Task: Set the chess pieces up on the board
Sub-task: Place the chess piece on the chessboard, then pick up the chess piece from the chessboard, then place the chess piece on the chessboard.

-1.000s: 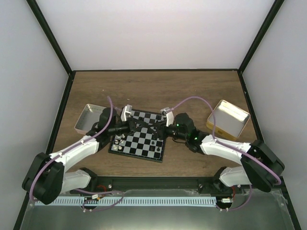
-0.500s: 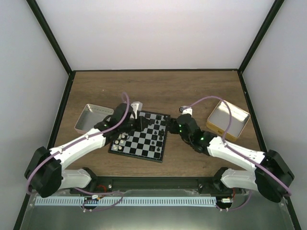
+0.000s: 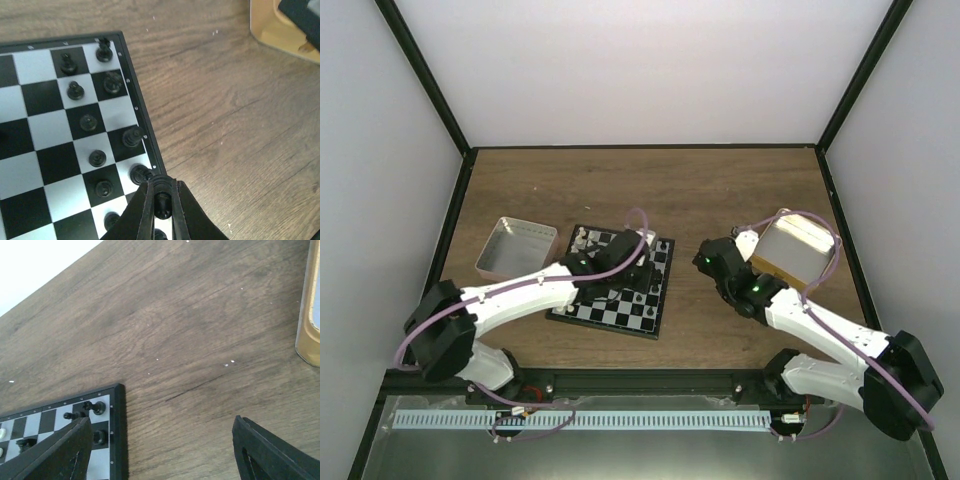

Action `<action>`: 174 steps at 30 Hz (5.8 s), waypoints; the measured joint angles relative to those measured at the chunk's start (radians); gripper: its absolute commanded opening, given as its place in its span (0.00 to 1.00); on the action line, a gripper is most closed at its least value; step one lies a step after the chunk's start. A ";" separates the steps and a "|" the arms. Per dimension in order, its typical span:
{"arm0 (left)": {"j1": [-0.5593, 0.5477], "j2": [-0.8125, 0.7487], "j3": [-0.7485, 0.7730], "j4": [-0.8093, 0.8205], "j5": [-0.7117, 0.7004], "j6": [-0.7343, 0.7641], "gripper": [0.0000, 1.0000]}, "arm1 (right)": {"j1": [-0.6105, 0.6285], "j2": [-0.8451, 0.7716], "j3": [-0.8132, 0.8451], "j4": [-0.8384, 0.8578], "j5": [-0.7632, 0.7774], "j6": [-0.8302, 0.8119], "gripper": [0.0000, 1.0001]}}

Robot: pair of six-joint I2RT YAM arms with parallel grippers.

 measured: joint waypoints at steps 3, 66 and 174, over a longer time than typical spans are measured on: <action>-0.045 0.061 0.039 -0.044 -0.039 0.005 0.04 | -0.004 0.003 -0.006 -0.009 0.001 0.015 0.78; -0.136 0.296 0.140 -0.202 -0.144 -0.042 0.34 | -0.005 0.052 -0.036 0.017 -0.056 0.024 0.79; 0.305 -0.480 -0.484 0.406 0.113 -0.406 0.58 | -0.021 0.568 0.483 0.201 -1.100 -0.253 0.01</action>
